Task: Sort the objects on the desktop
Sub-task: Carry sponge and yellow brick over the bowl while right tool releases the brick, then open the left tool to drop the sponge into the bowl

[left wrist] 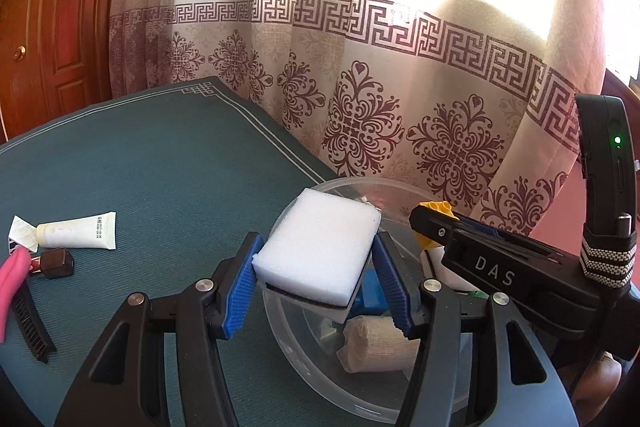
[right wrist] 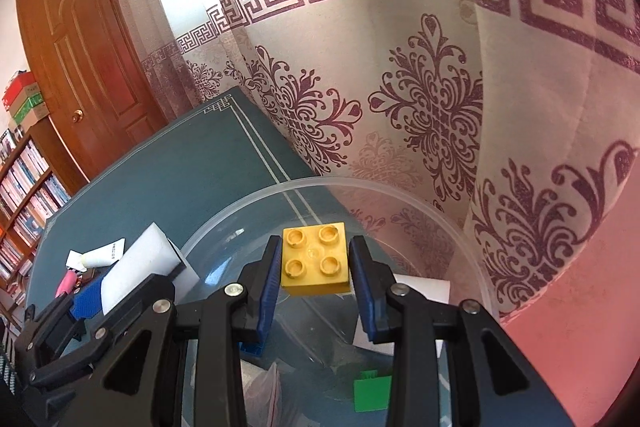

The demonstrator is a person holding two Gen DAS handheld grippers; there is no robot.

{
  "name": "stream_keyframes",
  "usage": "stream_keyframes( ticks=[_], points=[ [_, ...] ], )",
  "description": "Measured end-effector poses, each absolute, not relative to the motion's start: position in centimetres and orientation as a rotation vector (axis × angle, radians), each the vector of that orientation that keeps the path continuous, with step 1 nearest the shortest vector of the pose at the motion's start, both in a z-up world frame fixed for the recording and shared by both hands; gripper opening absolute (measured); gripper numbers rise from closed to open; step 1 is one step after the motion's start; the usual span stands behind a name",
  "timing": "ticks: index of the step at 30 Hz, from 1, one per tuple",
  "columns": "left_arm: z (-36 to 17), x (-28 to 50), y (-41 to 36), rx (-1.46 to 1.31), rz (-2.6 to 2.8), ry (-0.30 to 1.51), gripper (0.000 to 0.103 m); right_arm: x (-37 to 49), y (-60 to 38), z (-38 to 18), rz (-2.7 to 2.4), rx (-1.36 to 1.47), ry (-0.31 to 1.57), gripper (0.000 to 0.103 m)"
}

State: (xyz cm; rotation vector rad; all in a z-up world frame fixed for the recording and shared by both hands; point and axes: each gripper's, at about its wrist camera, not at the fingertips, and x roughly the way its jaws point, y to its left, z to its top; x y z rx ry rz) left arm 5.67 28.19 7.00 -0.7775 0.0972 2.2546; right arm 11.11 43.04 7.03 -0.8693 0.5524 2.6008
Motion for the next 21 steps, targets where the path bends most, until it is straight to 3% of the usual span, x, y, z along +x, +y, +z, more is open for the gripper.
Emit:
stream_keyframes(
  ticks=[7,21],
  points=[
    [7.3,6.4,27.9,-0.727,2.23,0.093,0.077,11.3,43.9,7.2,2.579,-0.847,0.595,0.038],
    [6.6,4.6,25.3,-0.754,2.294,-0.002,0.077,10.9,42.8,7.5,2.612,-0.832,0.526,0.039]
  ],
)
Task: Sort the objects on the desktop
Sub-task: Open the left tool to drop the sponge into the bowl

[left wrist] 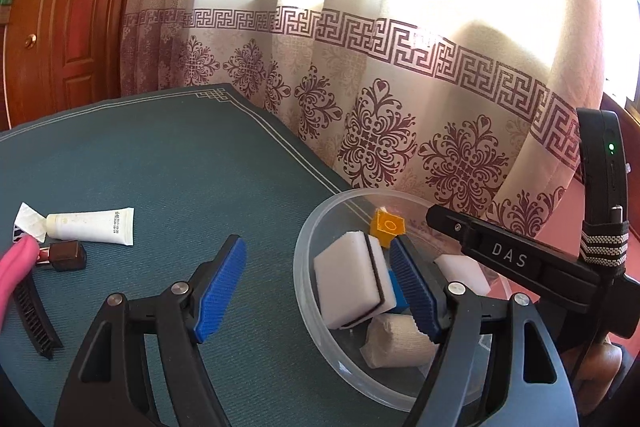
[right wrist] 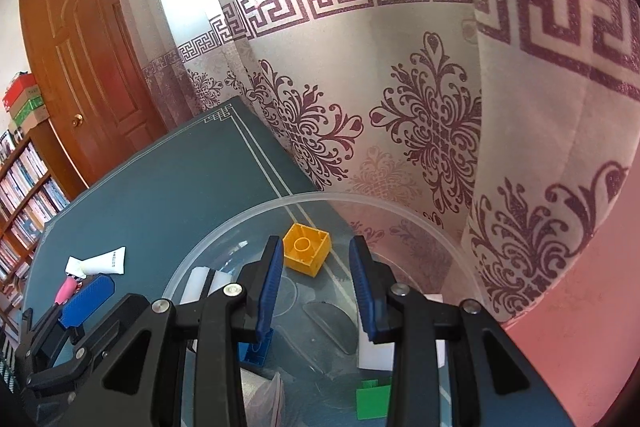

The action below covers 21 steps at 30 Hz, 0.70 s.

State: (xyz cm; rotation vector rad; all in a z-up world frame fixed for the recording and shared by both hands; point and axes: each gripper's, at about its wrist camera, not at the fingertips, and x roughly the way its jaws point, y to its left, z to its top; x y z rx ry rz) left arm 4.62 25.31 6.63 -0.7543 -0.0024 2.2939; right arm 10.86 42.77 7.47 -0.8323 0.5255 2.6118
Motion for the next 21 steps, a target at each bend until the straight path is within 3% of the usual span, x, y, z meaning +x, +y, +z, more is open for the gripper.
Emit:
stream_keyframes(
  ticks=[9,15,21],
  points=[
    [6.7,3.1,22.8,-0.783,2.364,-0.124,0.077,10.8,42.6,7.2,2.613,-0.821,0.489,0.054],
    [6.6,2.6,21.8,-0.81,2.401,-0.178,0.077,10.3,42.2,6.6,2.627,-0.858,0.485,0.055],
    [6.9,2.8,21.5,-0.773,2.472,-0.118,0.077,10.2,41.4,6.7,2.648,-0.856,0.473,0.055]
  ],
)
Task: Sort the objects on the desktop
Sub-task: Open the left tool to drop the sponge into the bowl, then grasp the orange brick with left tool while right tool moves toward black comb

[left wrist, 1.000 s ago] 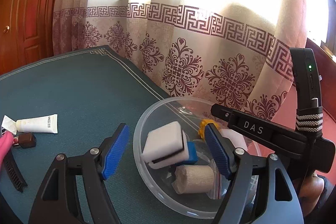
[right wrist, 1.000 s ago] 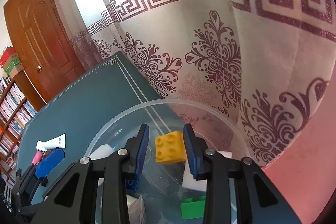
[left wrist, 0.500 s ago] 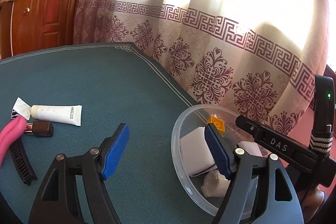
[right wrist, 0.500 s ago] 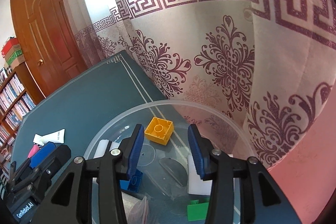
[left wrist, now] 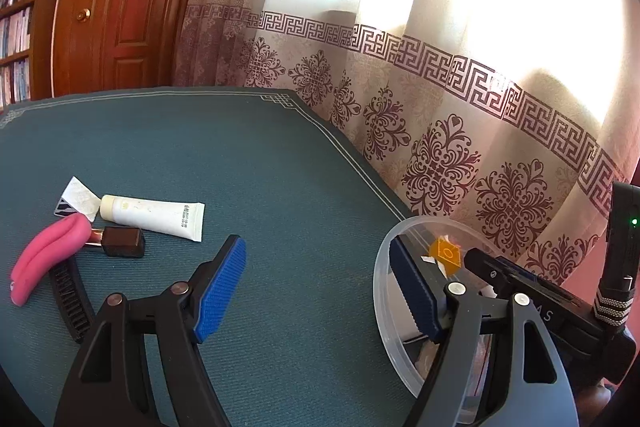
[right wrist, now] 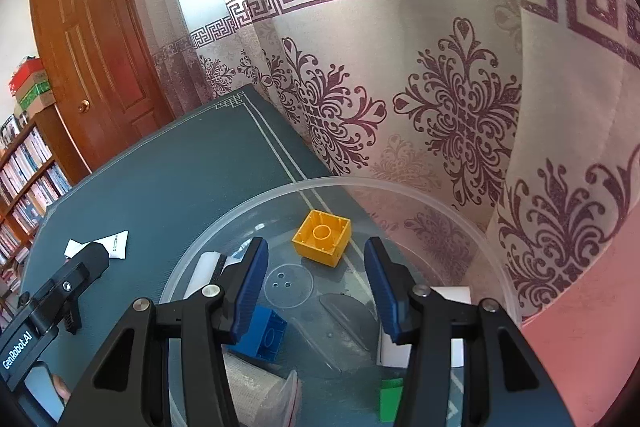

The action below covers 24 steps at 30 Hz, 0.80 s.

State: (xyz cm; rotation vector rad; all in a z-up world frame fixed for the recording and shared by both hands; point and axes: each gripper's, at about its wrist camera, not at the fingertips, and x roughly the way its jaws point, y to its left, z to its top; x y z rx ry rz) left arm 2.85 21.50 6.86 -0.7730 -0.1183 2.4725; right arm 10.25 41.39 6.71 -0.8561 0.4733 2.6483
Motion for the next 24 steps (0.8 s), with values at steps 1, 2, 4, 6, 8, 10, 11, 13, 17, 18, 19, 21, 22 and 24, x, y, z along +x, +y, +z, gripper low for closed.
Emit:
stream_keyframes(
  ticks=[1,2,4,6,8,10,11,13,17,18,19,21,22,24],
  points=[
    [7.0,3.0,21.5,-0.762,2.485,-0.11,0.077,10.3,41.3,6.7,2.652,-0.855,0.471,0.055],
    [7.1,3.0,21.5,-0.757,2.487,-0.108,0.077,10.4,41.2,6.8,2.654,-0.855,0.473,0.055],
    [7.2,3.2,21.5,-0.752,2.476,-0.109,0.077,10.6,41.1,6.9,2.66,-0.855,0.483,0.055],
    [7.5,3.6,21.5,-0.732,2.486,-0.091,0.077,10.8,41.0,7.2,2.671,-0.851,0.496,0.055],
    [7.9,4.0,21.3,-0.71,2.503,-0.074,0.077,11.0,40.7,7.6,2.683,-0.838,0.502,0.055],
    [8.3,4.3,20.9,-0.689,2.511,-0.087,0.077,11.3,40.1,7.9,2.7,-0.828,0.492,0.055],
    [8.6,4.4,20.6,-0.679,2.514,-0.095,0.077,11.4,39.8,8.1,2.709,-0.825,0.487,0.055],
    [9.0,4.6,20.1,-0.662,2.525,-0.105,0.077,11.7,39.0,8.5,2.734,-0.817,0.479,0.055],
    [9.3,4.9,18.8,-0.671,2.547,-0.134,0.077,12.3,37.2,9.1,2.787,-0.808,0.461,0.055],
    [9.3,5.0,18.4,-0.673,2.555,-0.131,0.077,12.5,36.7,9.2,2.802,-0.808,0.453,0.055],
    [9.2,5.2,17.9,-0.672,2.566,-0.125,0.077,12.7,36.1,9.3,2.818,-0.806,0.44,0.055],
    [9.2,5.5,16.8,-0.669,2.588,-0.12,0.077,12.8,34.9,9.4,2.848,-0.808,0.405,0.055],
    [9.1,5.5,16.2,-0.672,2.597,-0.124,0.077,12.9,34.3,9.4,2.86,-0.813,0.392,0.056],
    [8.9,5.4,15.0,-0.692,2.613,-0.138,0.077,12.8,33.4,9.2,2.877,-0.833,0.384,0.057]
  ],
)
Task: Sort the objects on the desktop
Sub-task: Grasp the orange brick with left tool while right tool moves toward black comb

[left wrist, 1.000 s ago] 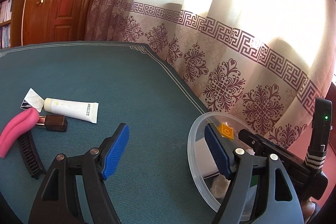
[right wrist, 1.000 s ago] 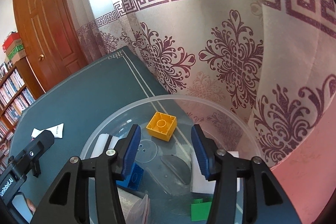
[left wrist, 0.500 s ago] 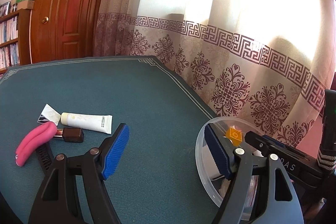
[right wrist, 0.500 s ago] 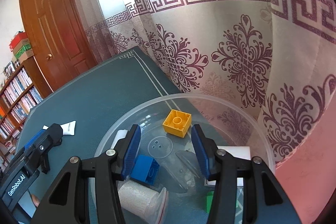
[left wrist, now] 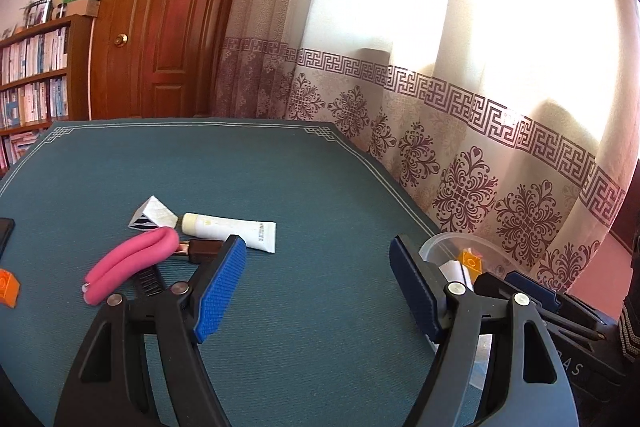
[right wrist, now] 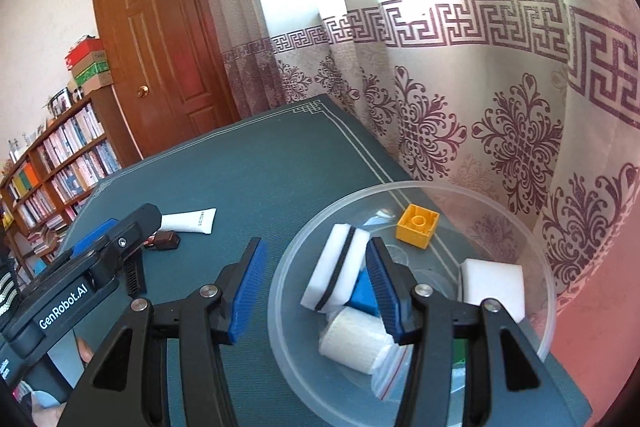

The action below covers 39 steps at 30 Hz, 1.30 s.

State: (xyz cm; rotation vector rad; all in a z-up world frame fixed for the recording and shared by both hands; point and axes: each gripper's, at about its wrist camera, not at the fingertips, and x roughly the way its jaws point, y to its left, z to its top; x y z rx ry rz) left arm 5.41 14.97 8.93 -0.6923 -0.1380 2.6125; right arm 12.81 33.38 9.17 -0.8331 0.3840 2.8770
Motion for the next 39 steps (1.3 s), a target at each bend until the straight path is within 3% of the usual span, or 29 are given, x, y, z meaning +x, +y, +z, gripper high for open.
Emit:
stream_keyframes(
  ticks=[14,21,25,31,39],
  points=[
    [8.3,3.4,5.6,-0.793,2.795,-0.205,0.077,11.9,27.6,8.2,2.986,-0.923,0.282,0.057],
    [8.4,1.5,1.2,-0.892,2.891,-0.34,0.077,10.8,24.8,8.1,3.048,-0.968,0.255,0.057],
    [8.5,0.7,0.1,-0.957,2.927,-0.271,0.077,9.7,23.3,7.8,3.088,-1.013,0.277,0.068],
    [7.9,1.6,-0.9,-0.966,2.985,-0.031,0.077,8.0,21.0,6.6,3.12,-1.106,0.278,0.068],
    [5.8,1.9,-6.3,-1.072,3.004,-0.19,0.077,6.6,19.3,5.5,3.116,-1.181,0.329,0.068]
  ],
)
